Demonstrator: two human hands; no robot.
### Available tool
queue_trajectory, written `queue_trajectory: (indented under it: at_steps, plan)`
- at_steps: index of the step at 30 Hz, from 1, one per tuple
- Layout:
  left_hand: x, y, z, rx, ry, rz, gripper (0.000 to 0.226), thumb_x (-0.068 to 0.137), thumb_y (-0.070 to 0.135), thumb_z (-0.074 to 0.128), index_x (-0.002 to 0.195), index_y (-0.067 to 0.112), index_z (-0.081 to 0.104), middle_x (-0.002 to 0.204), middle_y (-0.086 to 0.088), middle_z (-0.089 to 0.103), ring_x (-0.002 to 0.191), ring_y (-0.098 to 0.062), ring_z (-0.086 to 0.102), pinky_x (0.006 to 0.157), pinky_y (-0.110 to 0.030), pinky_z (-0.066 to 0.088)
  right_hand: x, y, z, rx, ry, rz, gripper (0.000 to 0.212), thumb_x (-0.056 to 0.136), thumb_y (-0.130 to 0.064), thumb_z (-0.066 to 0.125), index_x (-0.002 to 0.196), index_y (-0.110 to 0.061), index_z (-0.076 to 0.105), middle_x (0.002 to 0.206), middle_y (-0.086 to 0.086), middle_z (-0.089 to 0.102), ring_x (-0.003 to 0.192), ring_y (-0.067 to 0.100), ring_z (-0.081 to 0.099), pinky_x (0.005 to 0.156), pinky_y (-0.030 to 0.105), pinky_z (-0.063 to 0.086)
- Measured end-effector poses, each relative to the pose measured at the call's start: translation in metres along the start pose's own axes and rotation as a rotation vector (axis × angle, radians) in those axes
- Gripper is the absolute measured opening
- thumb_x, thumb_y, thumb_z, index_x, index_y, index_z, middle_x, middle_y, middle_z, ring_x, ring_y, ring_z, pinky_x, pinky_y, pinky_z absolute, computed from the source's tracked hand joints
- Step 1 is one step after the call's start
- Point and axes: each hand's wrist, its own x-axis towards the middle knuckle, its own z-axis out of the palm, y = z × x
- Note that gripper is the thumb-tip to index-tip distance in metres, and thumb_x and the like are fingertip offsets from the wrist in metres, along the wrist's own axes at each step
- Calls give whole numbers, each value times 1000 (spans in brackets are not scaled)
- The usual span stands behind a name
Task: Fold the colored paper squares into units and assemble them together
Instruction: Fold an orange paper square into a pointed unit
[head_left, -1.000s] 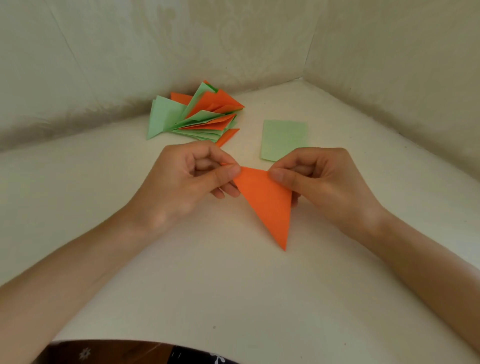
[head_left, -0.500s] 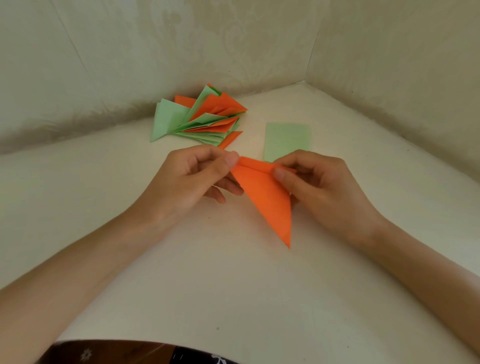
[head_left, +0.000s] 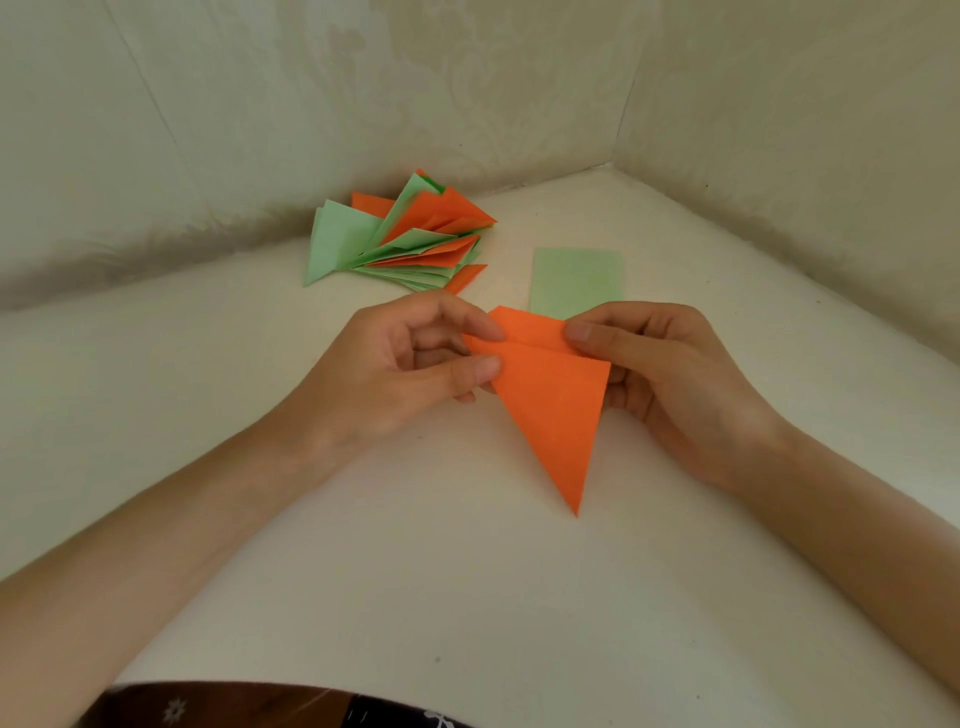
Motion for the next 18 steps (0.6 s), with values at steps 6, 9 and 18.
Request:
queue_trajectory:
  at_steps: [6, 9, 18]
  plan:
    - [-1, 2, -1, -86, 39, -73, 19, 77, 19, 68, 70, 10, 54, 60, 1, 64, 55, -8, 60, 55, -16, 48, -1, 3, 1, -86, 10, -59, 13, 80, -17, 59, 79, -7, 67, 63, 4, 62, 55, 12, 55, 50, 22, 49]
    - [-1, 2, 0, -127, 63, -98, 20, 77, 5, 63, 90, 11, 49, 64, -5, 68, 57, -12, 63, 56, -19, 50, 0, 3, 0, -98, 34, -66, 11, 80, -16, 60, 80, -9, 68, 66, 7, 63, 57, 14, 55, 51, 23, 50]
    - [0, 2, -2, -85, 79, -114, 14, 87, 0, 56, 85, 12, 62, 62, 0, 66, 57, -10, 61, 57, -18, 49, -1, 2, -3, -52, -18, -75, 17, 75, -22, 63, 85, -15, 75, 78, 12, 67, 68, 22, 59, 58, 28, 53]
